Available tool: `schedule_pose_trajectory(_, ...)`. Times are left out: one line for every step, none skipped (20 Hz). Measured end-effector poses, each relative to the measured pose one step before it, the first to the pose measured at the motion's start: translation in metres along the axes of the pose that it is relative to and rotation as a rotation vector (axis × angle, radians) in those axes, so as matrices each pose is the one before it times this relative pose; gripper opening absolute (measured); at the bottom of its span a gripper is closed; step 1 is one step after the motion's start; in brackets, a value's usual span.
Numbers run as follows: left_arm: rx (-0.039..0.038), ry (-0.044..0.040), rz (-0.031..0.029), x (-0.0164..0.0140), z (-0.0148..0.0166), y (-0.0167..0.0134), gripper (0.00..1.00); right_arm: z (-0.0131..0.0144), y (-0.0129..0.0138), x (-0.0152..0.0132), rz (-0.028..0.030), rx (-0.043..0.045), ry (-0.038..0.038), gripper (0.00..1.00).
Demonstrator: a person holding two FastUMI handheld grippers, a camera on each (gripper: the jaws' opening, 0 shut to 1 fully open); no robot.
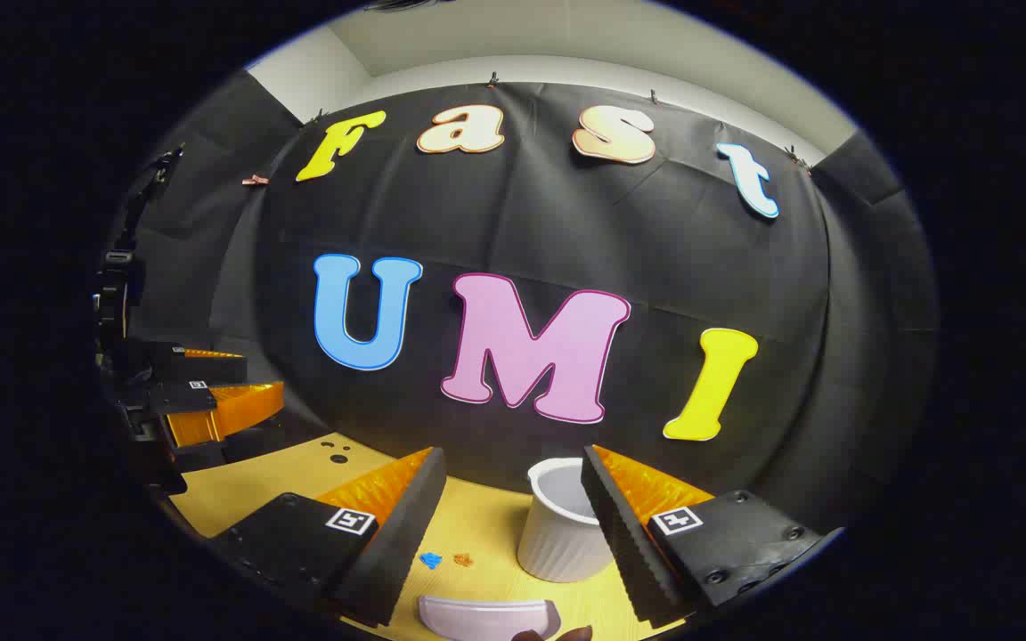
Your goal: Pick up the small broom and dustpan from the desktop, sweep the trash into the dustpan with the broom, and then empty the trash into the garbage bin.
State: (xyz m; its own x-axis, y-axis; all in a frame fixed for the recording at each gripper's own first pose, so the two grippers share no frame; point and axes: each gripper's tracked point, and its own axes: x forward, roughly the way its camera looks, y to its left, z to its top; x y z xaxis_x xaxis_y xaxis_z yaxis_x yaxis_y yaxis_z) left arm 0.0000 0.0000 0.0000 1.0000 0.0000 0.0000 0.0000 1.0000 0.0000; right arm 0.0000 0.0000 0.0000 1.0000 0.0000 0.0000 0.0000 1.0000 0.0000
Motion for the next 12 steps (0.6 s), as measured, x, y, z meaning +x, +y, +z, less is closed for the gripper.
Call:
schedule_pose_trajectory(0.00164, 0.00195, -0.00051, -0.00103, -0.0018, -0.00108, 0.96, -0.00243, -0.00172, 0.00023, -0.00397, -0.00514, 0.00766, 0.96)
schedule_pose_trajectory(0.0022, 0.00119, -0.00163, -0.00081, 0.0002, -0.00045, 0.96, -0.00372, -0.00197, -0.0013, -0.0024, -0.00453, 0.00734, 0.96)
schedule_pose_trajectory(0.00313, 0.00207, -0.00179, 0.00092, -0.00162, -0.00109, 0.95, -0.00375, -0.0014, -0.00138, 0.00065, -0.00511, 0.00935, 0.96)
schedule_pose_trajectory(0.00417, 0.00323, -0.00094, 0.00007, -0.0002, -0.00112, 0.95, -0.00399, -0.00103, -0.00173, 0.00271, -0.00329, 0.01405, 0.96)
schedule_pose_trajectory(0.00152, 0.0025, -0.0016, -0.00079, -0.0027, -0.00101, 0.95, -0.00588, -0.0007, -0.00206, 0.00615, -0.00127, 0.017, 0.96)
schedule_pose_trajectory(0.00034, 0.00448, -0.00347, 0.00037, -0.00142, -0.00157, 0.95, -0.00907, -0.00069, -0.00301, 0.00554, -0.00124, 0.02546, 0.96)
schedule_pose_trajectory(0.00156, 0.00504, -0.00264, -0.00048, -0.00211, -0.00152, 0.96, -0.01064, -0.0017, -0.00348, 0.00708, -0.00209, 0.03148, 0.96)
schedule_pose_trajectory(0.0028, 0.00352, -0.00165, -0.00097, -0.00131, -0.00103, 0.96, -0.01322, -0.00087, -0.00357, 0.00565, -0.00449, 0.03809, 0.96)
schedule_pose_trajectory(0.00325, 0.00556, -0.00301, 0.00015, -0.00381, -0.00068, 0.96, -0.01619, -0.00048, -0.00405, 0.00966, -0.00432, 0.04652, 0.97)
schedule_pose_trajectory(0.0037, 0.00662, -0.00289, 0.00066, -0.0029, -0.00111, 0.96, -0.01766, 0.00107, -0.00392, 0.01334, -0.00181, 0.05244, 0.97)
schedule_pose_trajectory(0.00469, 0.00723, -0.00146, -0.00004, -0.0056, -0.00031, 0.96, -0.01908, 0.00168, -0.00363, 0.0122, -0.00017, 0.05182, 0.96)
schedule_pose_trajectory(0.0034, 0.00781, -0.00082, 0.00034, -0.00355, -0.00078, 0.96, -0.01951, 0.0021, -0.00409, 0.01373, 0.00113, 0.05208, 0.97)
